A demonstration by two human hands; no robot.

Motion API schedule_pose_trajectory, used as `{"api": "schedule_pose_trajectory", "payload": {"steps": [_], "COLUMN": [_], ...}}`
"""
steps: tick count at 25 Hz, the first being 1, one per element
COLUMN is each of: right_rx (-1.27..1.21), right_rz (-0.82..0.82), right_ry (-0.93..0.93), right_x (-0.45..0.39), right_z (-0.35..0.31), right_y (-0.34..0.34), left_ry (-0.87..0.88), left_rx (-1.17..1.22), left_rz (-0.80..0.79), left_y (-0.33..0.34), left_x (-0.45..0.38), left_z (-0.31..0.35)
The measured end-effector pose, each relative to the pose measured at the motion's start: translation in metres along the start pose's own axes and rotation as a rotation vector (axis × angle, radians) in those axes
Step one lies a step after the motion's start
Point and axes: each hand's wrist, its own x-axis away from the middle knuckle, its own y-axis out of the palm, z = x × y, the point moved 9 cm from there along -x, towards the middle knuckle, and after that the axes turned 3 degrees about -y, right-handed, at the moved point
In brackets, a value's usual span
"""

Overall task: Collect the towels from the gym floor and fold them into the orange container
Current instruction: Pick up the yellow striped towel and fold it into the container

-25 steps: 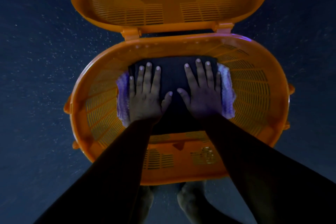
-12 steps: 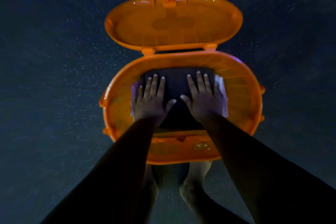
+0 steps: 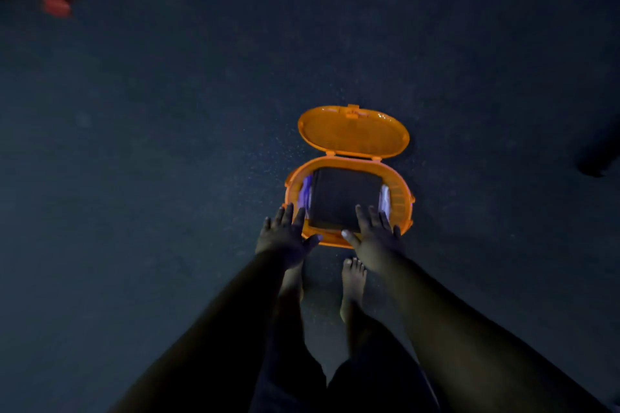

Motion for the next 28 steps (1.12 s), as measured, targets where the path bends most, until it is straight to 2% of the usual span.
{"api": "schedule_pose_trajectory", "payload": {"steps": [2,6,10,16,21,28], "right_rx": [0.049,0.138,0.279,0.367,0.356,0.344], "right_rz": [-0.005,0.061,0.135,0.359,0.496,0.597], "right_ry": [-0.06,-0.228,-0.393,-0.574,-0.682,-0.754], "right_x": [0.066,0.174,0.23,0.285,0.345,0.394], "right_z": [-0.027,-0.093,-0.17,-0.329,-0.471,-0.608], "right_y": [-0.027,-0.077,-0.126,-0.227,-0.301,-0.359], "left_ry": [-0.052,-0.158,-0.243,-0.305,-0.332,-0.346], "left_rx": [0.065,0.172,0.215,0.26,0.242,0.2], "left_rz": [0.016,0.176,0.301,0.576,0.793,0.924], "left_y": [-0.03,-0.083,-0.13,-0.24,-0.352,-0.46], "left_x": [0.082,0.222,0.307,0.391,0.463,0.53], "left_z": [-0.011,-0.04,-0.077,-0.16,-0.257,-0.353]}}
